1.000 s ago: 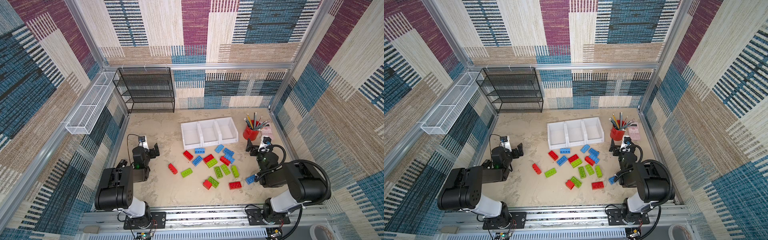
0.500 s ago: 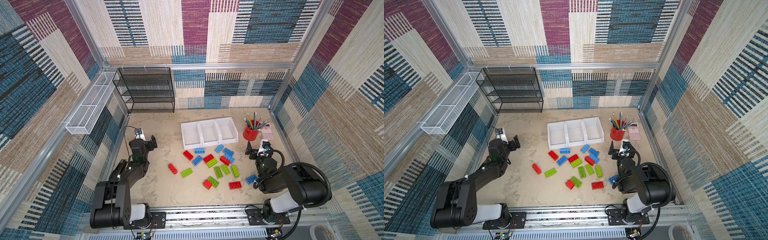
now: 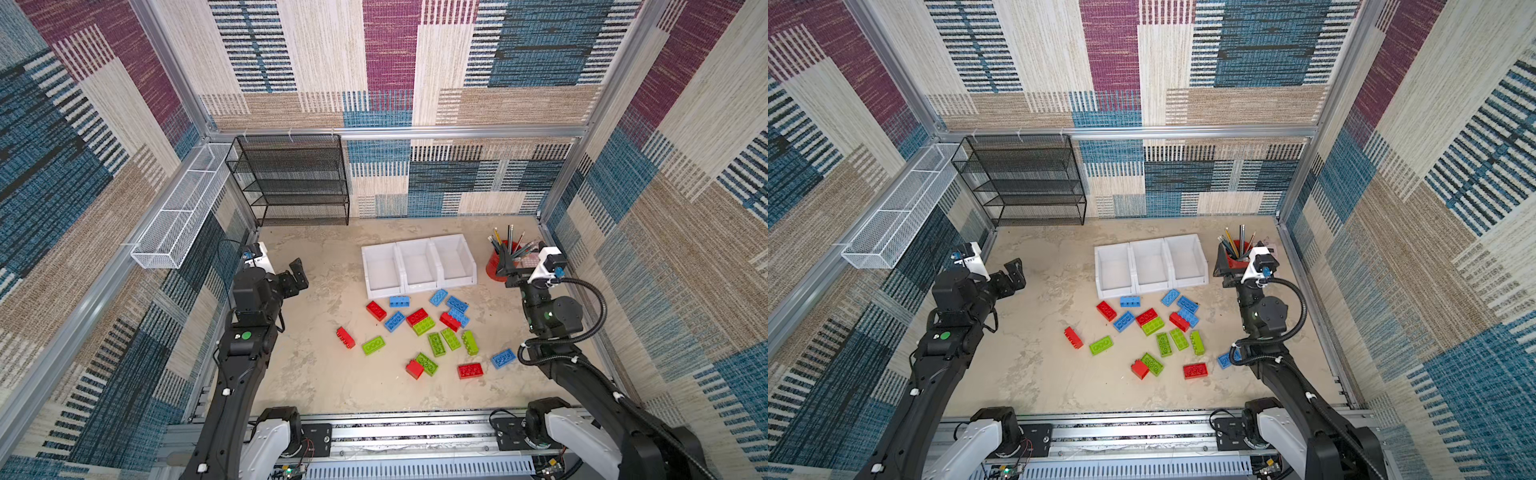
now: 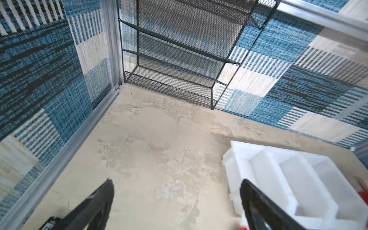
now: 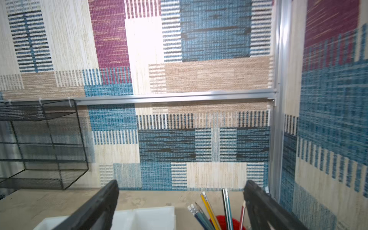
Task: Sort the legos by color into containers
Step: 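Lower the right gripper onto a red brick while the left gripper moves over bricks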
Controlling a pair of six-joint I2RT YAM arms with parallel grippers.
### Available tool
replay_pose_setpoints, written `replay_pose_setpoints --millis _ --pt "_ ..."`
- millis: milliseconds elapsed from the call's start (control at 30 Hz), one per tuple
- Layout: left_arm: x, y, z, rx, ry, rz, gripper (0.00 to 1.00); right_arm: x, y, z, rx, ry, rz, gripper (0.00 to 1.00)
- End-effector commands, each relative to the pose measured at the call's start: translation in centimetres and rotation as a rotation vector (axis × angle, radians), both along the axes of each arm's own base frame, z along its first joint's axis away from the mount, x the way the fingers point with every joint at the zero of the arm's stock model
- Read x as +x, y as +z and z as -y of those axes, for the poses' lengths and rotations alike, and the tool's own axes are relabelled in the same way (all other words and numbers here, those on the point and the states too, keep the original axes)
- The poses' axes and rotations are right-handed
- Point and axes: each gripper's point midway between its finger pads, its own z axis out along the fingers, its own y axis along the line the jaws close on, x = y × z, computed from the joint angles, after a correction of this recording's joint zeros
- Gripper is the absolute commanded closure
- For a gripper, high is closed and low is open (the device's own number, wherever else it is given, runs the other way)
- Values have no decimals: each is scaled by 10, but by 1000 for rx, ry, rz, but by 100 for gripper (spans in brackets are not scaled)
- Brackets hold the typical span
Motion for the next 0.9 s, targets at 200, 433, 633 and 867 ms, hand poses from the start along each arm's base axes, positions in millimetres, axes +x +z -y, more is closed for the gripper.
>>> replay_pose_setpoints --millis 200,433,633,867 --pt "-30 -38 44 -262 -110 -223 1 -11 -132 -40 75 140 -627 5" --pt "-36 -75 89 -237 -198 -183 4 -24 -206 -101 -68 252 -925 19" --pt "-31 -102 121 -203 -277 -182 8 -30 -243 -126 -184 277 -1086 26" --pt "-36 -123 150 -146 -369 -189 9 -31 -272 -132 -256 285 -1207 37"
